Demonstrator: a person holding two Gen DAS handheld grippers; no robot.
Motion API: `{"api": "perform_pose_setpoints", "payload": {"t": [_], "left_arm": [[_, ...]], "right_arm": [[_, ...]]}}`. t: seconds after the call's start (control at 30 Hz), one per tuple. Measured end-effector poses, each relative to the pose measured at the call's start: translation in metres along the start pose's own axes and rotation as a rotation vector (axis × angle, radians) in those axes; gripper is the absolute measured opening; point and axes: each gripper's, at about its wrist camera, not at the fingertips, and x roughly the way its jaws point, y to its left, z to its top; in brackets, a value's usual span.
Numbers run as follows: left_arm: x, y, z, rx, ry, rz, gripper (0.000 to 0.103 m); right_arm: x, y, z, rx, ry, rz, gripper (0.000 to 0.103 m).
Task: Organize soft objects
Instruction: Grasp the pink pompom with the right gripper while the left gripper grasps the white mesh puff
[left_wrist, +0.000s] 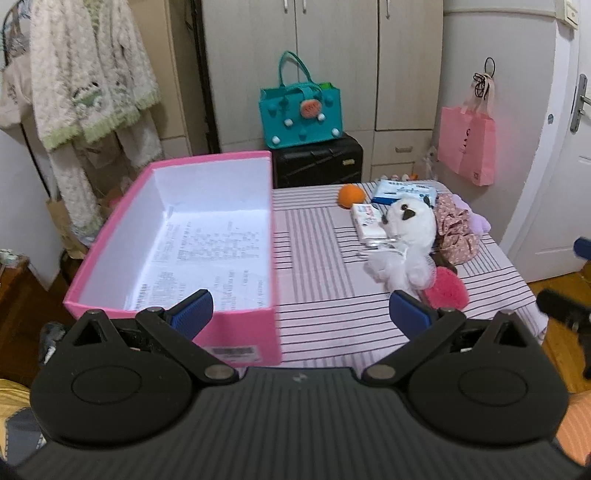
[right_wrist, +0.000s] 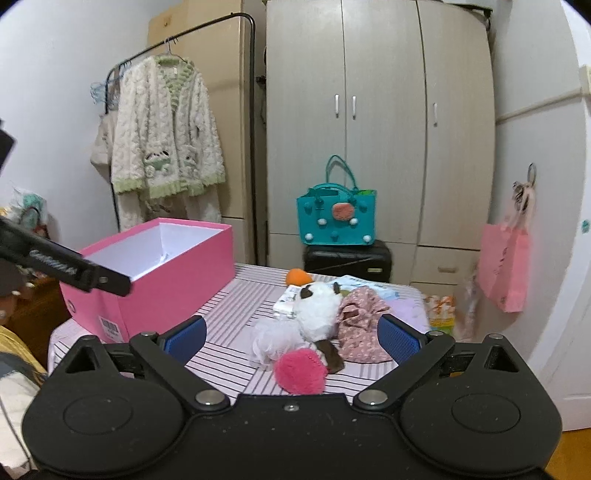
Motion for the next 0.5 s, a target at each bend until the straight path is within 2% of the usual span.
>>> {"api": "perform_pose_setpoints", "payload": {"t": [0.17,0.33,0.5], "left_arm": [[0.026,-0.016,0.013,0.012,0.024,-0.033,0.103],[0.046,-0.041,0.023,0.083,0.003,-0.086,0.103],[0.073,-0.067,0.03,0.144,0.006,-0.168,0.101]], "right_arm": [[0.02,-0.018,-0.01,0.013,-0.012,0.049,0.101],[0.052,-0.028,-0.027,0.016,0.05,0.06,0.1],[0.087,-0.031,-0.047,0.052,0.113,0.096,0.094]]}}
